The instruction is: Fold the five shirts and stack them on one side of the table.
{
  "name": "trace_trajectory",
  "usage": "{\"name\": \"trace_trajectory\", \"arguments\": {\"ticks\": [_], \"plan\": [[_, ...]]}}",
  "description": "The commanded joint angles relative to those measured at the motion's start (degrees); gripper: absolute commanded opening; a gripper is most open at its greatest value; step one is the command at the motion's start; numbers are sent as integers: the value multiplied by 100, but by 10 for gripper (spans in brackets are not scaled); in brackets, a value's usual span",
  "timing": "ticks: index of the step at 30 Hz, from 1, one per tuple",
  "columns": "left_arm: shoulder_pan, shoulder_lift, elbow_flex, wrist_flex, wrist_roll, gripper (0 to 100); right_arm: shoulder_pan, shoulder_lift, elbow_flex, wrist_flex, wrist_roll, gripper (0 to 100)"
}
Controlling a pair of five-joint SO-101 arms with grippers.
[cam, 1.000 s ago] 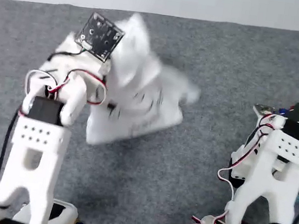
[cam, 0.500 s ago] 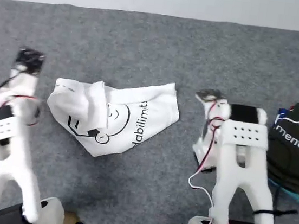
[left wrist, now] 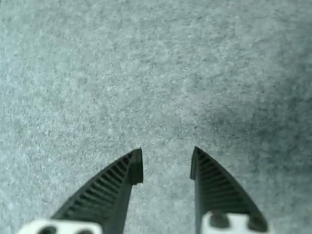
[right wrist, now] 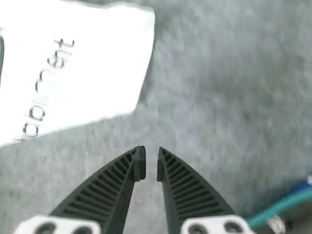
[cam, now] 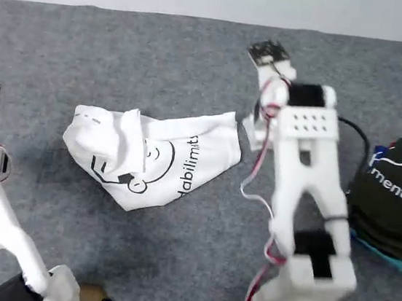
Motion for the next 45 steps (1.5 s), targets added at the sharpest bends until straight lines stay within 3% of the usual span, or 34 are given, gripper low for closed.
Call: {"name": "trace_trajectory", "arguments": {"ticks": [1, 6, 16, 27, 39, 45], "plan": [[141, -18, -154, -202, 70, 166, -233, 796, -1380, 163, -18, 79], [290, -18, -312, -202, 79, 166, -470, 1868, -2716, 1077, 985, 229], [387, -18, -400, -193, 79, 166, -708, 3310, -4818, 1657, 2426, 231], [387, -18, -400, -316, 79, 142, -743, 3899, -5152, 1604, 3727, 231], [703, -18, -356, -299, 79, 130, -743, 4444, -5152, 374, 3798, 231], [888, -18, -356, -299, 79, 130, -699, 4233, -5152, 303, 3824, 231]]}}
